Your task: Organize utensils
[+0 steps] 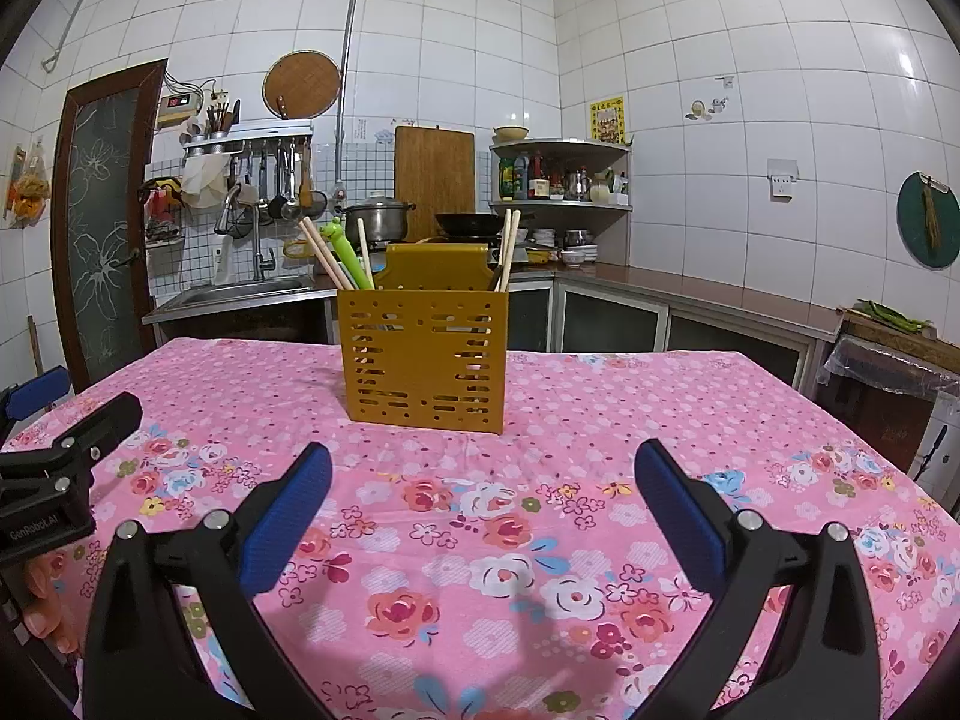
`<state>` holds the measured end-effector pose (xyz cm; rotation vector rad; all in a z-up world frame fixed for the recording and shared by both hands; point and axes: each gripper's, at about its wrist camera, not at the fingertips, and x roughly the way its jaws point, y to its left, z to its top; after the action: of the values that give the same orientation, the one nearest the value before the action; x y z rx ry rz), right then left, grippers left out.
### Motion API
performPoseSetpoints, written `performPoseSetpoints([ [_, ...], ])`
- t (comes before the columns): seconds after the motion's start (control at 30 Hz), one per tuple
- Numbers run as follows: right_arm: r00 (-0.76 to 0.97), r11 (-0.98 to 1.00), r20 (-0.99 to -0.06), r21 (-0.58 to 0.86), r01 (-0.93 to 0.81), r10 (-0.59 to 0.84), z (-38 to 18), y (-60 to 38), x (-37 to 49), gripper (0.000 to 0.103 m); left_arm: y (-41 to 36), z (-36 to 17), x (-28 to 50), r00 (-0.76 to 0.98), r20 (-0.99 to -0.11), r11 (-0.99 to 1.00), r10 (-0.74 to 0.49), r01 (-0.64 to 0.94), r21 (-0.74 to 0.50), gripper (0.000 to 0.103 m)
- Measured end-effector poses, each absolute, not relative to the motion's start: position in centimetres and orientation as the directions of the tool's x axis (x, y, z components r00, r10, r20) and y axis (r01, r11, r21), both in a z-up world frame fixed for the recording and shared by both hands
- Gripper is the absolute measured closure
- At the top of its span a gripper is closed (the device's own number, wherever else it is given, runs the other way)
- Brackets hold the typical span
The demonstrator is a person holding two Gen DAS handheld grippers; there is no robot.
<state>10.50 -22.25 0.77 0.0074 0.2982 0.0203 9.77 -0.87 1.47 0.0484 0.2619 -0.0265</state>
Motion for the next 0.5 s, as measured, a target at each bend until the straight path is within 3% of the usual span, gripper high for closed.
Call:
performPoseSetpoints([
  [0.5, 0.956, 1.0, -0.293, 0.01, -0.019, 0.021, 0.75, -22.25, 10.48, 0.004, -0.86, 1.69, 9.61, 0.967, -0.254, 0.998, -0.021, 0.034, 0.048, 0.005],
])
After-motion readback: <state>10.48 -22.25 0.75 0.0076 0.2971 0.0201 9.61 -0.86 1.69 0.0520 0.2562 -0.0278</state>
